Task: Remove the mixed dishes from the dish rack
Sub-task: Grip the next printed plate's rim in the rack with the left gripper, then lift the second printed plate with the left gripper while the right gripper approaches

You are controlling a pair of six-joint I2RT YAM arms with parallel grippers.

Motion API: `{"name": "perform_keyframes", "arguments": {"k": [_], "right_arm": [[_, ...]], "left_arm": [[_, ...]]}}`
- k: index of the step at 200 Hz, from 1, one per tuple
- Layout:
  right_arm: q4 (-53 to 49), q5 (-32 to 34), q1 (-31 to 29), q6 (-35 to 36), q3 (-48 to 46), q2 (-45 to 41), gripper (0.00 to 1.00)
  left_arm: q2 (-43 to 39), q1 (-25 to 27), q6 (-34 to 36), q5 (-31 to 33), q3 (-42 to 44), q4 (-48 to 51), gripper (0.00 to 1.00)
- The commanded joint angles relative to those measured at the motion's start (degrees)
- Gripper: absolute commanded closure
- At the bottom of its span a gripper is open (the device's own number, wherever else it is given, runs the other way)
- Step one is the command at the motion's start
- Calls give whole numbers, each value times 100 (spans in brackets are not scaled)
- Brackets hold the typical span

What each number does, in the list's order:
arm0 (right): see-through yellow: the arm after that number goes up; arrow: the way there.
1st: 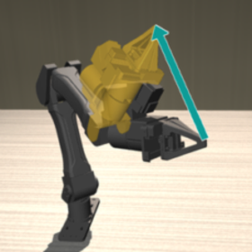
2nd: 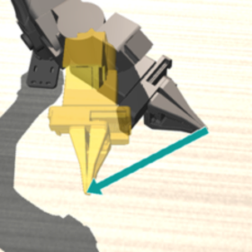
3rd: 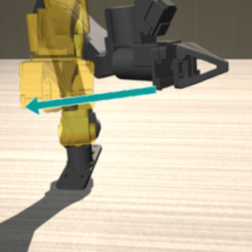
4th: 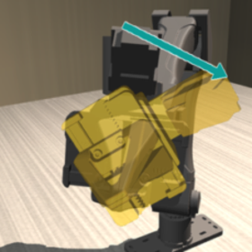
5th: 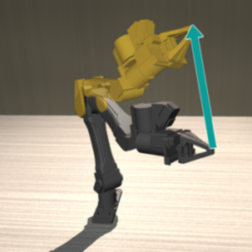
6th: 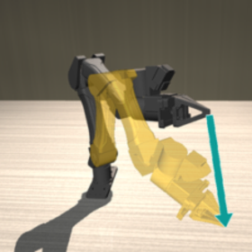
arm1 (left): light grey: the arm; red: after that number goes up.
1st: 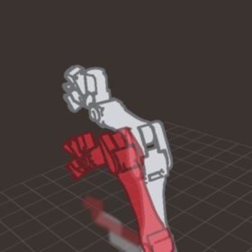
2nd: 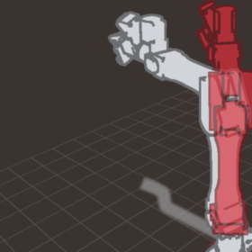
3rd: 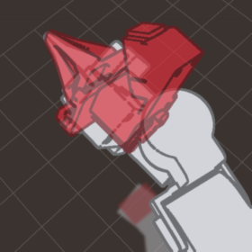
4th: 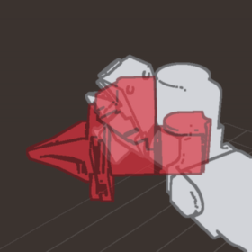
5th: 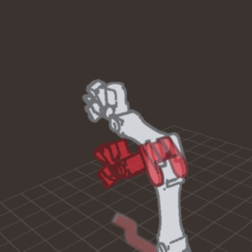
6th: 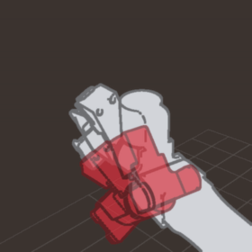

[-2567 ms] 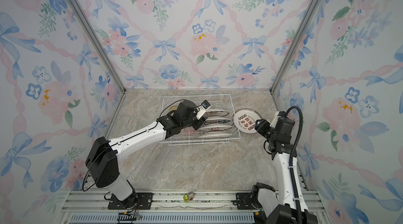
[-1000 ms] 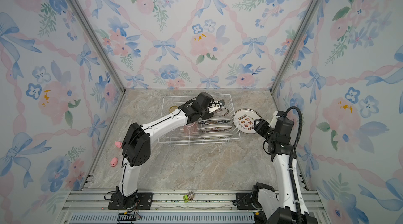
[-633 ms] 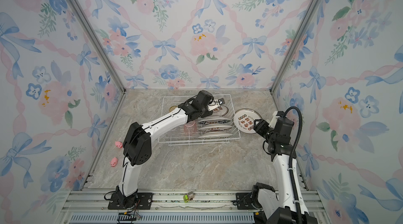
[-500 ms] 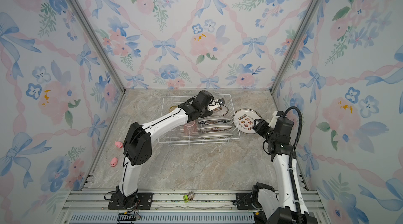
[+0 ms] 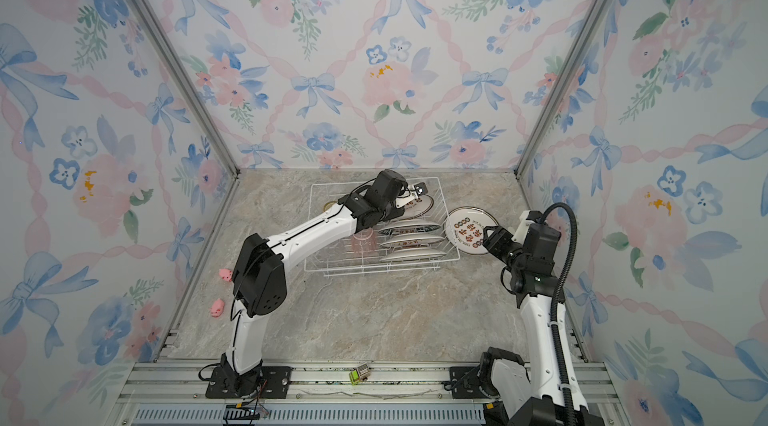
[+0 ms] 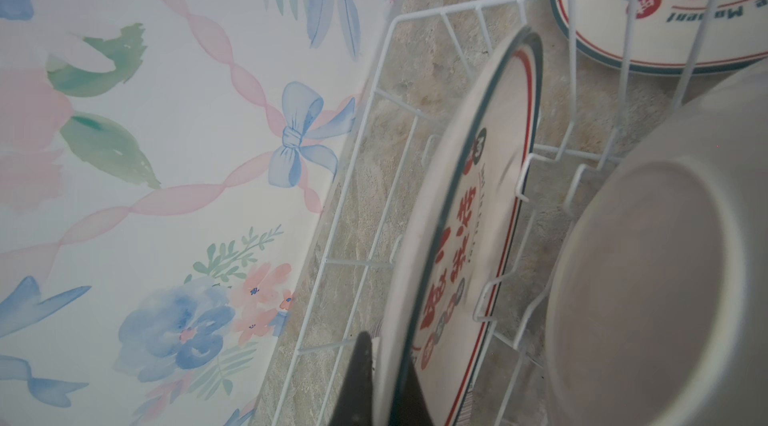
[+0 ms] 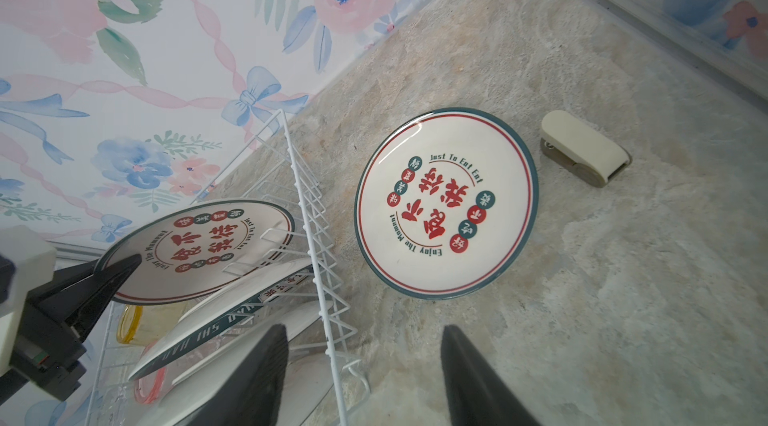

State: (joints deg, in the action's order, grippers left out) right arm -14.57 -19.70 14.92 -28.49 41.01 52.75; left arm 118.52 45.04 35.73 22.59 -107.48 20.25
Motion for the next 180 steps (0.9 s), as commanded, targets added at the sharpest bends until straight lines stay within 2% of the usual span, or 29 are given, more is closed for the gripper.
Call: {"name": "perform_keyframes", "arguments": {"k": [1, 44, 88, 109, 142, 180], "right_arm": [[118, -95, -30, -63, -60, -80, 39], [268, -320, -68, -36, -58, -121, 39], [1147, -1253, -151, -113, -222, -274, 41], [1653, -1854, -273, -184, -268, -261, 42], [2894, -2941, -601, -622, -445, -282, 42], [3590, -3432, -1178, -905, -413, -279, 40]], "left_arm": [[-559, -48, -347, 328, -257, -565, 100], [-1016, -45, -712, 326, -242, -542, 100], [-1951, -86, -1325, 45, 123, -418, 100], [-2504, -311, -2066, -841, 398, -278, 100], [-3187, -1012, -3471, -2910, 1060, -282, 100], [-3433, -1146, -4212, -4040, 1691, -326, 100]]}}
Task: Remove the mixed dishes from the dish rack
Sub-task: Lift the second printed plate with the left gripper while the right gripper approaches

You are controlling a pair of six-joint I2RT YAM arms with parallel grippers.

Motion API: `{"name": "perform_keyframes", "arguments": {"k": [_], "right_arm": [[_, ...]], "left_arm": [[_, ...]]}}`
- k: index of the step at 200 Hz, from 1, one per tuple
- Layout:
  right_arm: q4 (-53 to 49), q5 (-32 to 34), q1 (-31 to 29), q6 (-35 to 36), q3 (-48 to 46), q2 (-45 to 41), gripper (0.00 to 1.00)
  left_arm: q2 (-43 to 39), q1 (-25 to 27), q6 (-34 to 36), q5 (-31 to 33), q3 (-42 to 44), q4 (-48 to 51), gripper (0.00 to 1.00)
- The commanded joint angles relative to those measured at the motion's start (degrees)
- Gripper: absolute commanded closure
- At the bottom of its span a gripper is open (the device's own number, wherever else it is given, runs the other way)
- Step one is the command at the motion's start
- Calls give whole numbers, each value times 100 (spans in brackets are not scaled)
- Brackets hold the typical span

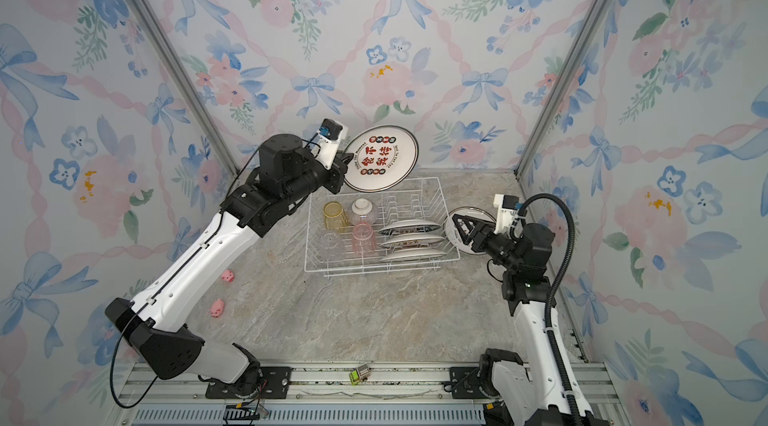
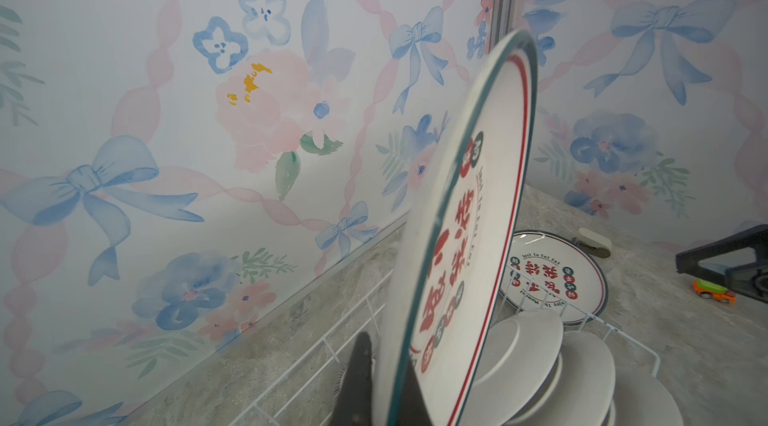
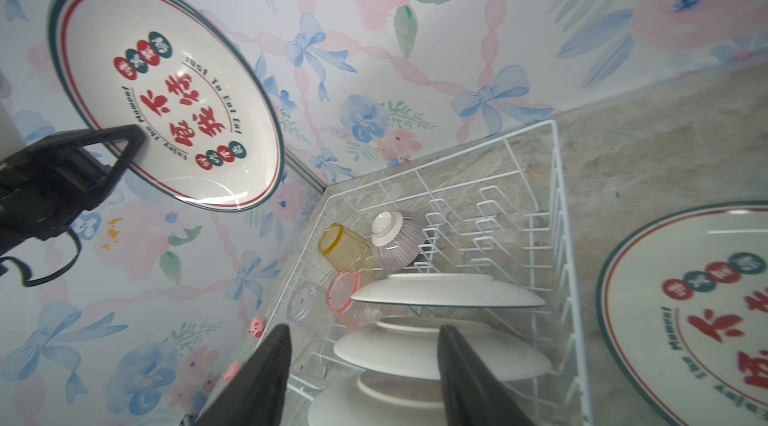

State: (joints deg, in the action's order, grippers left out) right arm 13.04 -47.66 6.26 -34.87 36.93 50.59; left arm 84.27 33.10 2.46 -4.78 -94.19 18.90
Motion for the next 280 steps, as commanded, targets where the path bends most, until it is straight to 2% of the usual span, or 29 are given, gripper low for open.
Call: {"name": "perform_keyframes", "arguments": {"k": [1, 29, 57, 82, 147, 174, 199, 248, 280], "right_arm": [[835, -638, -333, -266, 2, -60, 40], [797, -484, -683, -208, 62, -60, 40], [584, -188, -723, -127, 76, -75, 40], [503, -46, -726, -133, 75, -58, 43], [180, 165, -726, 143, 80, -52, 47], [644, 104, -737, -55, -17, 68, 52], [1233, -71, -783, -537, -84, 207, 58], [1407, -48, -946, -622, -19, 361, 65], [1481, -2, -984, -643, -20, 403, 76]], "left_arm": [[-8, 47, -899, -1332, 378, -192, 100], [-221, 43, -1307, -1788, 1048, -673, 100], [-418, 39, -1534, -1899, 1475, -1066, 100], [-379, 40, -1718, -2262, 1583, -1315, 100], [-309, 30, -1876, -2555, 1694, -1634, 100], [-188, 30, -1966, -2738, 1694, -1755, 100], [-43, 38, -2033, -2821, 1724, -1856, 100], [270, 74, -2233, -3044, 1764, -2195, 100], [442, 116, -2267, -3098, 1712, -2262, 100]]}}
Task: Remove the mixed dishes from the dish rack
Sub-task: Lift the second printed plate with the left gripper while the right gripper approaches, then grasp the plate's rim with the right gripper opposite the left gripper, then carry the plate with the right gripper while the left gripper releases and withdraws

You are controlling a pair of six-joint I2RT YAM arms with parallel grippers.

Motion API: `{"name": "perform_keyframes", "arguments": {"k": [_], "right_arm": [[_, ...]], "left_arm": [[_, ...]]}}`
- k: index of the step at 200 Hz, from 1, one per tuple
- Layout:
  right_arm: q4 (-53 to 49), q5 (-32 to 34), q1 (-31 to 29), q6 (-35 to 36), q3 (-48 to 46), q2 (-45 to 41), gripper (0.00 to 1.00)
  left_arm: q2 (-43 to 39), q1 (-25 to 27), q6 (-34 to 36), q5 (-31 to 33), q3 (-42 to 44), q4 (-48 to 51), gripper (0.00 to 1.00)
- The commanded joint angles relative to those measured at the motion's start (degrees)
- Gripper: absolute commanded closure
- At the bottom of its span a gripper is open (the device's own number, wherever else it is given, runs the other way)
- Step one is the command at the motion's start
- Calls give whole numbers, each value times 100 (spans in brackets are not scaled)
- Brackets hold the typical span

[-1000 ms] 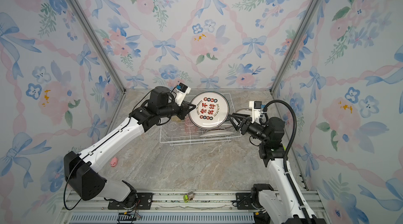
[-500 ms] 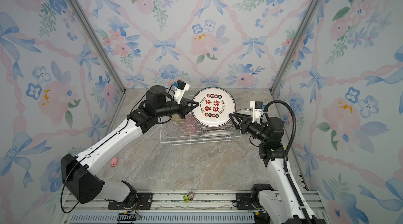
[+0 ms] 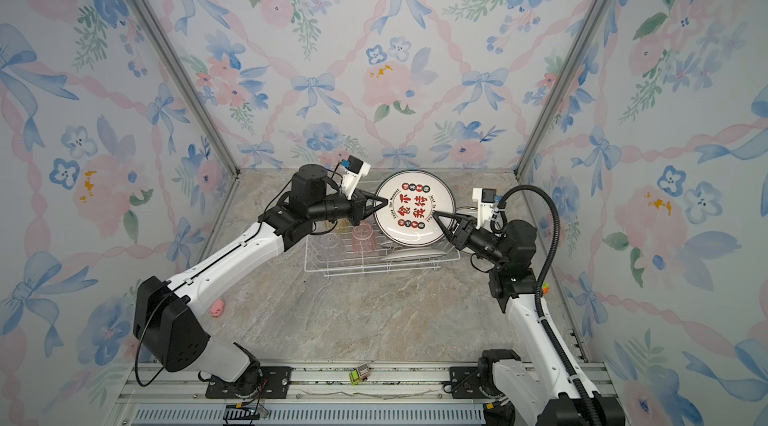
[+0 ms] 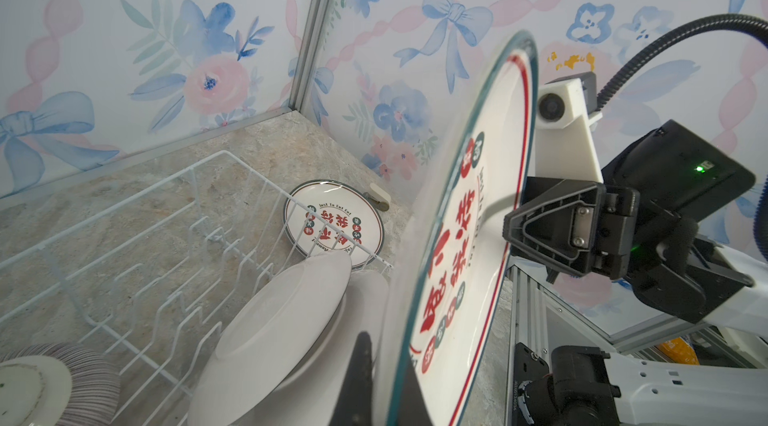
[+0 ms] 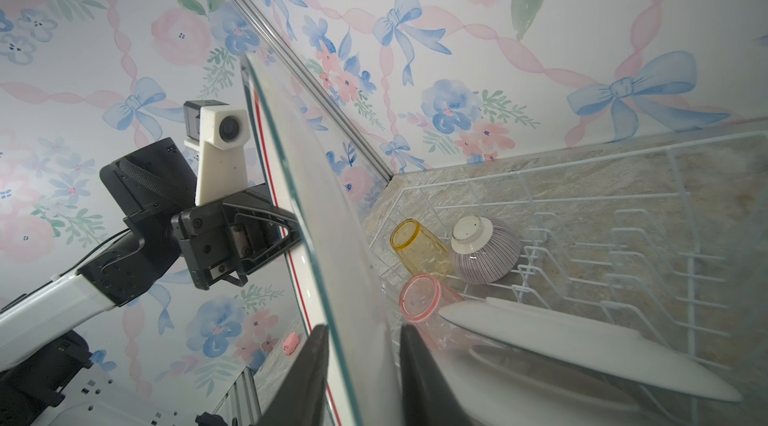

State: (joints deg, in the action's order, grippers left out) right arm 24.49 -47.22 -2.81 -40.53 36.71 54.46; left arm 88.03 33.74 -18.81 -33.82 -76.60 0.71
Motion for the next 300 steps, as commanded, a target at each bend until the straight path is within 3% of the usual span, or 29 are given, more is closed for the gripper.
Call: {"name": "perform_keyframes", "arguments": {"k": [1, 26, 52, 64, 94, 121, 148, 183, 202, 240, 300], "right_arm": [[332, -44, -78, -82, 2, 14, 76], [313, 11, -88, -79, -5, -14, 83], [131, 93, -88, -74, 50, -15, 100], [24, 125, -88, -48, 90, 2, 100], [-118, 324, -88, -60, 139, 10, 100], [-294, 456, -61, -70, 230, 12, 100], [-799, 728, 278, -4, 409, -16, 100], [-1523, 1192, 1492, -169, 530, 15, 100], [-1924, 1534, 2184, -125, 547, 191, 100], [-2041, 2044, 2993, -67, 401, 776, 100], [-1857, 2051, 2985, 142, 320, 1803, 100]], "left_arm": [[66, 54, -141, -194, -48, -446, 100], [135, 57, -144, -199, -57, -450, 100], [152, 54, -149, -199, -48, -448, 100], [153, 57, -158, -185, -35, -447, 100], [85, 120, -47, -162, -13, -448, 67], [-81, 136, 109, -43, 46, -441, 55], [-450, 134, 356, 362, 246, -321, 55], [-1420, 255, 641, 2183, 1158, -37, 55], [-1913, 265, 537, 2808, 1746, -39, 55], [-2412, 231, 439, 3197, 2325, 53, 54], [-2254, 177, 426, 3190, 2264, 103, 53]]}}
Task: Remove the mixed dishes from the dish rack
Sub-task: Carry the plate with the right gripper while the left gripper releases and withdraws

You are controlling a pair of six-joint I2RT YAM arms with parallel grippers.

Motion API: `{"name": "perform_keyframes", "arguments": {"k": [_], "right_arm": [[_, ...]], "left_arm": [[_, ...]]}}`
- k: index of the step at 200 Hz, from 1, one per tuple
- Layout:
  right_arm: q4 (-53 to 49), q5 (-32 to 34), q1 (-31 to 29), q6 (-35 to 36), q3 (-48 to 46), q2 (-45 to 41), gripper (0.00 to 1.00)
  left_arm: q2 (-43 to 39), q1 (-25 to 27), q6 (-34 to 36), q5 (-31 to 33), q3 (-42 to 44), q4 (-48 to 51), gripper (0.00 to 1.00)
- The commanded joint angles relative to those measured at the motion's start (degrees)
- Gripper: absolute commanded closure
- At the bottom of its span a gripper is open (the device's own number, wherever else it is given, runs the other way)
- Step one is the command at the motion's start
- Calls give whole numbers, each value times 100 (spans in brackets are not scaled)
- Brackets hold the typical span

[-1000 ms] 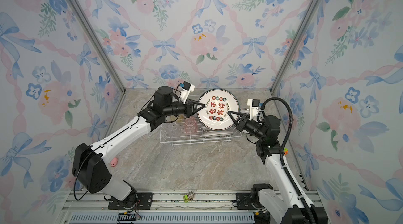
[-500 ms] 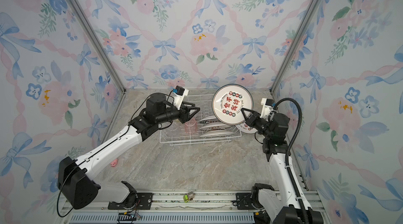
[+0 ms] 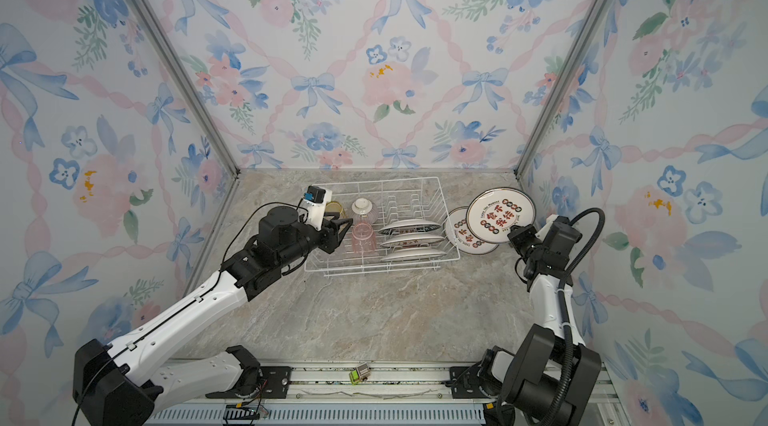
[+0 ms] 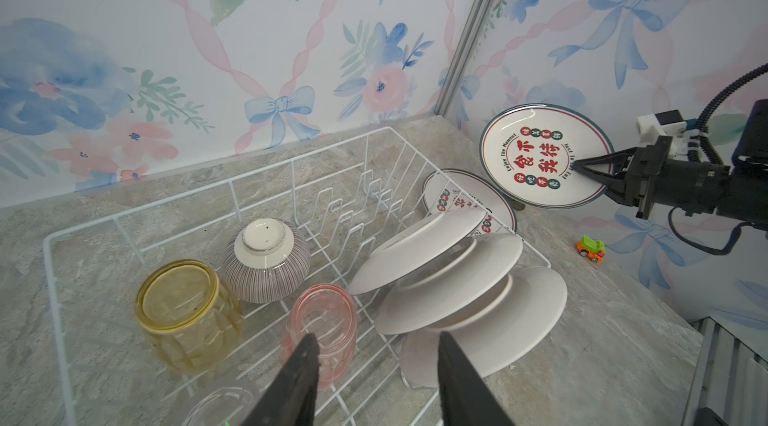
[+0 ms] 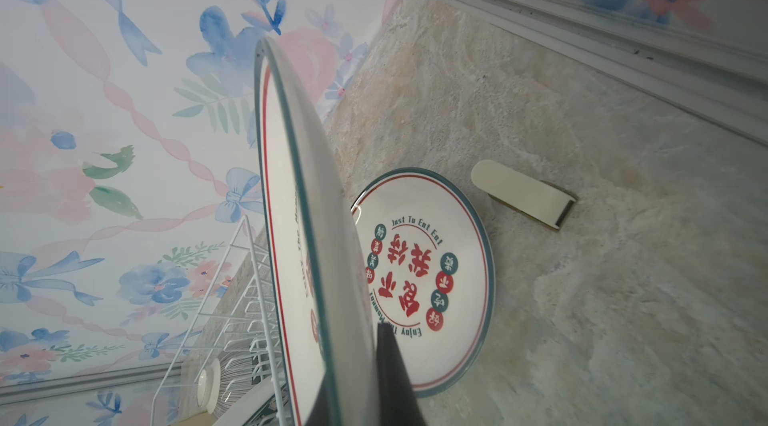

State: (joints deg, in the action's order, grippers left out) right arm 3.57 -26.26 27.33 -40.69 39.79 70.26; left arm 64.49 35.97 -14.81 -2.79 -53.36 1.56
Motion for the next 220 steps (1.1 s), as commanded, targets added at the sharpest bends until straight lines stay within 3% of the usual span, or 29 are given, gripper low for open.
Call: {"name": "perform_keyframes", "arguments": {"k": [1, 131, 220], "right_arm": [[233, -45, -27, 153, 7, 237, 100], [1297, -88, -474, -231, -50, 1831, 99], [2062, -549, -512, -620, -180, 2424, 98]], "left_arm": [[104, -46, 24, 77, -60, 14, 53], [215, -55, -13, -29, -82, 2, 53], [213, -52, -40, -63, -51, -3, 53]]}}
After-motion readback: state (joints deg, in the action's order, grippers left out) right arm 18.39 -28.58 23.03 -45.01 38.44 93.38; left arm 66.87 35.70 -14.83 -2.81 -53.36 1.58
